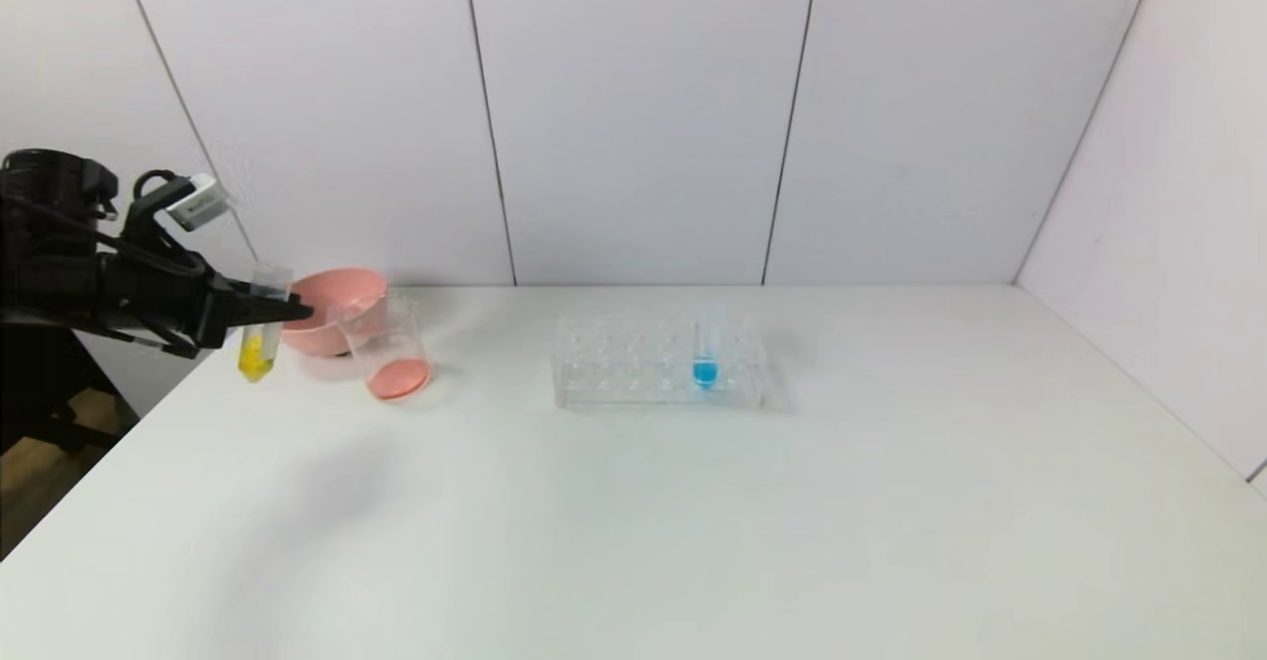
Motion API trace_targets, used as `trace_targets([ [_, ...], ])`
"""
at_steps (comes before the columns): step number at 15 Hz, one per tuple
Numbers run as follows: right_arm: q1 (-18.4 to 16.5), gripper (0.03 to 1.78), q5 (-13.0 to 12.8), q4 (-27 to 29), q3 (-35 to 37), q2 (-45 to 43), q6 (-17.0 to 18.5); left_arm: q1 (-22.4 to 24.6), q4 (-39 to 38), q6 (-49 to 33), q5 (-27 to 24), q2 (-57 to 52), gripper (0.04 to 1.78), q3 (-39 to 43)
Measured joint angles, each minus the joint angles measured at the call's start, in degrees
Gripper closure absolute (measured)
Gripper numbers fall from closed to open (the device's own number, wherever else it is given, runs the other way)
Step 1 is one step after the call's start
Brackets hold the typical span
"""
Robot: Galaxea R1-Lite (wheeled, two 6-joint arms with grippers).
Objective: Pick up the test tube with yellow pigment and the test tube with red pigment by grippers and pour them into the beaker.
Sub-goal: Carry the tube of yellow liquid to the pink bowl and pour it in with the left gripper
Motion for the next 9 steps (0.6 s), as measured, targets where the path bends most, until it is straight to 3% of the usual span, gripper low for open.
trace_targets([
  [9, 0.0, 0.1, 0.0, 0.0, 0.0, 0.0, 0.0, -3.7, 25.7, 8.9, 10.4, 8.1, 1.33, -25.0],
])
